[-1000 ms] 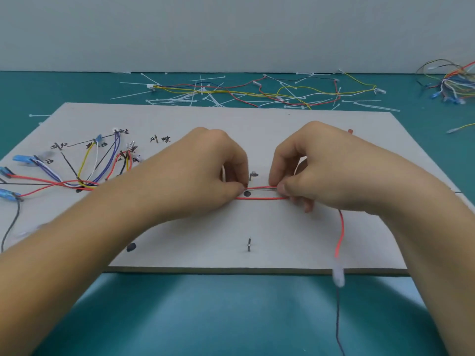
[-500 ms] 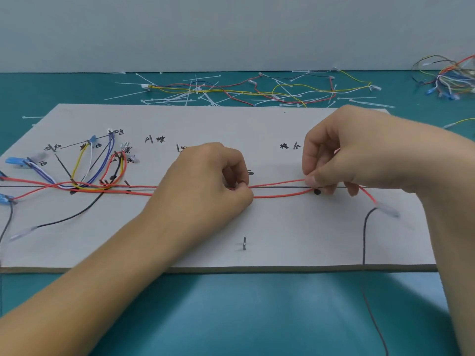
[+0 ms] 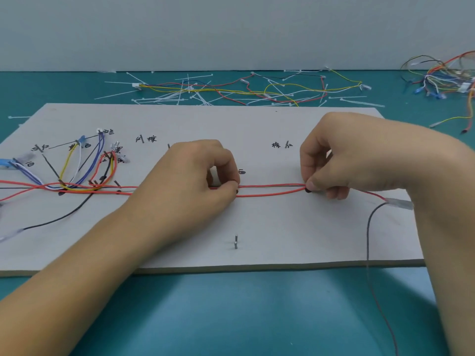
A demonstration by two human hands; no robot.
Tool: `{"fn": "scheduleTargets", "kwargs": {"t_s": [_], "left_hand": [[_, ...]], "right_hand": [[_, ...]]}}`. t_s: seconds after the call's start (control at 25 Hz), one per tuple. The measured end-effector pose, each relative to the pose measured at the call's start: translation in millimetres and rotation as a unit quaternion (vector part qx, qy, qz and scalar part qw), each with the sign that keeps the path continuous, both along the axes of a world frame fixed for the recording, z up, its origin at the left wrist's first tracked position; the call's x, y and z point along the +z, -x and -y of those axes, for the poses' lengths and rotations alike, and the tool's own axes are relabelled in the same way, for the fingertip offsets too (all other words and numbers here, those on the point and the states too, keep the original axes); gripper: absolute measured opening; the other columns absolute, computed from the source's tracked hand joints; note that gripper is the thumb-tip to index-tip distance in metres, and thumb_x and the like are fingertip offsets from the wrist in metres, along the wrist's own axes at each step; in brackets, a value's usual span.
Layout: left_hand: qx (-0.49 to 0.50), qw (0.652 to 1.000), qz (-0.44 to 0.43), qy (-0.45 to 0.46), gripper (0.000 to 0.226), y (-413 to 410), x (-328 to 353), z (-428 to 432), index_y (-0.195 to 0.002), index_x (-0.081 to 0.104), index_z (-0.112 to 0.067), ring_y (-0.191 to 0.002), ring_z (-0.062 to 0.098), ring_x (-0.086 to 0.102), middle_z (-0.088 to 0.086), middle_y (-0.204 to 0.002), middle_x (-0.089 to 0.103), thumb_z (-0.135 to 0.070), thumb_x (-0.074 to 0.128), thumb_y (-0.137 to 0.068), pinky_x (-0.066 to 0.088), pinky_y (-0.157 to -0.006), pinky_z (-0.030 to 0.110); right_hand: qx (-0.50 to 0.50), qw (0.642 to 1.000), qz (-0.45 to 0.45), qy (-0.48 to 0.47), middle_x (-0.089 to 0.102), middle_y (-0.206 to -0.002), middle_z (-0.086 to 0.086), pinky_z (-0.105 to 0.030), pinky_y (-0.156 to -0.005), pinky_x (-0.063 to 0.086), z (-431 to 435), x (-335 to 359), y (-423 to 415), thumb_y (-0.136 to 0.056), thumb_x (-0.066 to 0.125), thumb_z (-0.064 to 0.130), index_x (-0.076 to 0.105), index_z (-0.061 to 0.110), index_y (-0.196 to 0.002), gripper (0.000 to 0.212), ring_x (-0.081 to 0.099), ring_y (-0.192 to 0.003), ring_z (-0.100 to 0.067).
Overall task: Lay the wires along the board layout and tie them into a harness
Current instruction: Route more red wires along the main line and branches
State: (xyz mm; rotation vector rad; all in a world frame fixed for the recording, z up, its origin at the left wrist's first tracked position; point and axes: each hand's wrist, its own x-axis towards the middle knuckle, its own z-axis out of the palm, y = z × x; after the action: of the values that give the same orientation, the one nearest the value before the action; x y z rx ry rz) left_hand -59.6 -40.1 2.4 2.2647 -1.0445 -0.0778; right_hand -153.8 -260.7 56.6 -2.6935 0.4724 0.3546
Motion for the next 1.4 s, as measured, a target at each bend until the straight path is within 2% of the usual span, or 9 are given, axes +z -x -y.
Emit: {"fn": "scheduleTargets", "kwargs": {"t_s": [0.16,0.28,0.36,0.6,0.8,1.0,1.16,1.28,1.4], "left_hand": [[0.020,0.999,0.017,-0.031,0.015,-1.6,7.9,5.1,-0.071,0.071,-0.029,-0.071,-0.004,0.059,-0.022,-0.073,0.066,-0.018,0.072,-0.081,0.039,-0.060,0.006],[0.043,0.997,-0.001,-0.061,0.013,-8.2,16.3,-5.6,-0.067,0.073,-0.028,-0.060,-0.007,0.060,-0.033,-0.069,0.065,-0.018,0.075,-0.075,0.040,-0.053,0.004],[0.064,0.992,-0.011,-0.104,0.013,-15.2,23.7,-18.5,-0.071,0.075,-0.037,-0.057,-0.006,0.061,-0.026,-0.065,0.067,-0.024,0.076,-0.074,0.038,-0.041,0.011],[0.069,0.975,-0.002,-0.211,0.018,-31.2,39.6,-27.6,-0.074,0.074,-0.051,-0.059,-0.003,0.062,-0.024,-0.063,0.067,-0.034,0.076,-0.070,0.041,-0.049,0.021],[0.095,0.987,0.074,-0.110,0.016,-10.2,18.0,-32.0,-0.061,0.069,-0.032,-0.068,-0.014,0.059,-0.036,-0.079,0.063,-0.020,0.076,-0.069,0.037,-0.047,0.018],[0.082,0.996,0.029,0.018,0.010,-12.2,-3.2,-57.1,-0.074,0.071,-0.036,-0.058,0.001,0.059,-0.020,-0.074,0.069,-0.030,0.070,-0.066,0.041,-0.052,0.006],[0.103,0.993,0.037,-0.038,0.024,-26.1,3.1,-83.3,-0.087,0.074,-0.043,-0.057,0.006,0.059,-0.020,-0.072,0.069,-0.041,0.068,-0.064,0.048,-0.046,0.027],[0.097,0.990,0.053,-0.087,0.024,-25.4,16.8,-70.2,-0.085,0.071,-0.050,-0.073,-0.009,0.061,-0.029,-0.085,0.066,-0.044,0.067,-0.062,0.044,-0.055,0.022],[0.022,0.997,0.040,-0.057,0.017,-7.1,24.3,-34.6,-0.080,0.073,-0.043,-0.081,-0.007,0.062,-0.025,-0.087,0.067,-0.052,0.069,-0.066,0.044,-0.061,0.020]], "right_hand": [[0.032,0.996,0.027,0.075,0.064,-0.056,0.024,-0.032,-0.055,0.057,-5.9,-4.9,-0.5,-0.081,0.064,0.002,0.068,0.018,-0.068,0.020,0.064,-0.037,-0.009],[0.041,0.995,0.072,0.057,0.065,-0.056,0.004,-0.033,-0.045,0.056,-16.7,-10.9,-2.9,-0.079,0.063,0.001,0.067,0.016,-0.067,0.020,0.062,-0.035,-0.011],[0.047,0.992,0.110,0.027,0.064,-0.060,0.001,-0.037,-0.042,0.059,-26.8,-16.4,-7.5,-0.079,0.063,-0.001,0.068,0.016,-0.066,0.022,0.063,-0.035,-0.013],[0.040,0.990,0.116,-0.076,0.071,-0.055,0.001,-0.030,-0.053,0.060,-28.5,-19.6,-12.7,-0.080,0.074,0.009,0.072,0.016,-0.071,0.012,0.067,-0.043,-0.011],[0.060,0.990,0.115,-0.061,0.070,-0.054,-0.001,-0.026,-0.046,0.057,-33.7,-19.4,-13.4,-0.083,0.069,0.004,0.072,0.016,-0.070,0.019,0.068,-0.044,-0.012],[0.063,0.985,0.152,-0.041,0.064,-0.065,-0.001,-0.035,-0.045,0.060,-54.2,-20.5,-10.7,-0.082,0.063,-0.001,0.070,0.016,-0.066,0.025,0.067,-0.044,-0.014],[0.093,0.982,0.145,-0.077,0.065,-0.068,-0.001,-0.030,-0.041,0.057,-75.0,-27.2,-12.5,-0.085,0.064,0.003,0.069,0.018,-0.070,0.022,0.065,-0.043,-0.011],[0.061,0.982,0.123,-0.126,0.071,-0.072,-0.004,-0.026,-0.038,0.052,-69.0,-26.1,-10.7,-0.084,0.070,0.005,0.070,0.017,-0.076,0.015,0.067,-0.040,-0.017],[0.039,0.985,0.100,-0.135,0.073,-0.062,-0.003,-0.023,-0.042,0.051,-57.5,-22.0,-8.9,-0.082,0.076,0.009,0.069,0.016,-0.075,0.012,0.070,-0.044,-0.016]]}}
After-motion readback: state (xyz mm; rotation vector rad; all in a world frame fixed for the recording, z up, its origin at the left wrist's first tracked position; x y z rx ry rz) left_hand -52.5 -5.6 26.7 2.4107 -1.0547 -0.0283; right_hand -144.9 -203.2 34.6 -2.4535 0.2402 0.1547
